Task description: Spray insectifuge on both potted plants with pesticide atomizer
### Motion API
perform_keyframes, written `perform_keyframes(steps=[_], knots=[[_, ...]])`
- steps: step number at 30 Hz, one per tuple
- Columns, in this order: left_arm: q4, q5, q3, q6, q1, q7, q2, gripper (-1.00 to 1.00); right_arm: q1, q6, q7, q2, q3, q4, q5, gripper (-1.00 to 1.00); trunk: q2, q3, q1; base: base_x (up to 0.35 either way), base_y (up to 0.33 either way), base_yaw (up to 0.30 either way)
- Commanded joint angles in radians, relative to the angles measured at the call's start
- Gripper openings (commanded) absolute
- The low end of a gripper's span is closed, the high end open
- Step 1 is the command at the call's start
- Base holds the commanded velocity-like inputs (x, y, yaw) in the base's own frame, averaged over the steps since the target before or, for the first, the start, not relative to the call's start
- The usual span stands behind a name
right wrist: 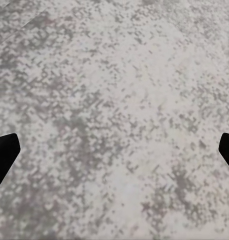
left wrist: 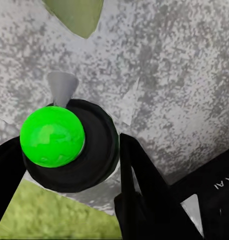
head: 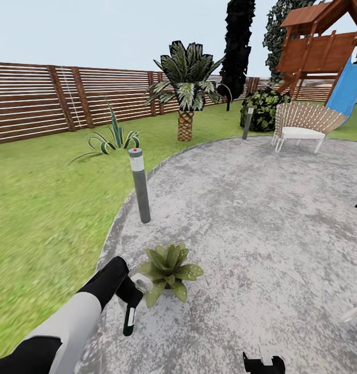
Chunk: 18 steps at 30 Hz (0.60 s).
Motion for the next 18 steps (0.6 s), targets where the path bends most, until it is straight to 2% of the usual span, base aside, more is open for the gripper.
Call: perform_keyframes(steps=[1, 2, 3, 5, 12, 15, 18], knots=[[-0.001, -0.005, -0.001, 0.003, 0.009, -0.010, 0.007, -1.00, -0.001, -0.004, -0.003, 0.000, -0.006, 0.001, 0.011, 1.00, 0.000, -0.001, 0.000, 0.000, 0.000, 0.000], [-0.001, -0.005, -0.001, 0.000, 0.018, -0.011, 0.017, -1.00, -0.001, -0.004, -0.003, 0.000, -0.006, 0.001, 0.011, 1.00, 0.000, -0.001, 0.000, 0.000, 0.000, 0.000], [0.000, -0.004, -0.001, -0.005, 0.030, -0.012, 0.043, -1.00, -0.001, -0.004, -0.003, 0.000, -0.006, 0.001, 0.011, 1.00, 0.000, -0.001, 0.000, 0.000, 0.000, 0.000], [0.001, 0.002, 0.000, -0.007, 0.034, -0.011, 0.057, -1.00, -0.002, -0.004, -0.003, 0.001, -0.006, 0.000, 0.010, 1.00, 0.000, -0.001, 0.000, 0.000, 0.000, 0.000], [0.006, 0.003, 0.002, -0.006, 0.035, -0.005, 0.054, -1.00, -0.001, -0.004, -0.003, 0.001, -0.006, -0.001, 0.010, 1.00, 0.000, -0.001, 0.000, -0.001, 0.013, 0.000], [0.006, 0.002, 0.002, -0.006, 0.035, -0.004, 0.055, -1.00, -0.001, -0.004, -0.003, 0.002, -0.006, -0.001, 0.010, 1.00, 0.000, -0.001, 0.000, -0.065, 0.199, -0.062], [0.004, 0.002, 0.002, -0.006, 0.035, -0.004, 0.055, -1.00, -0.001, -0.004, -0.003, 0.002, -0.006, 0.000, 0.010, 1.00, 0.000, 0.000, 0.000, -0.163, 0.253, -0.227]])
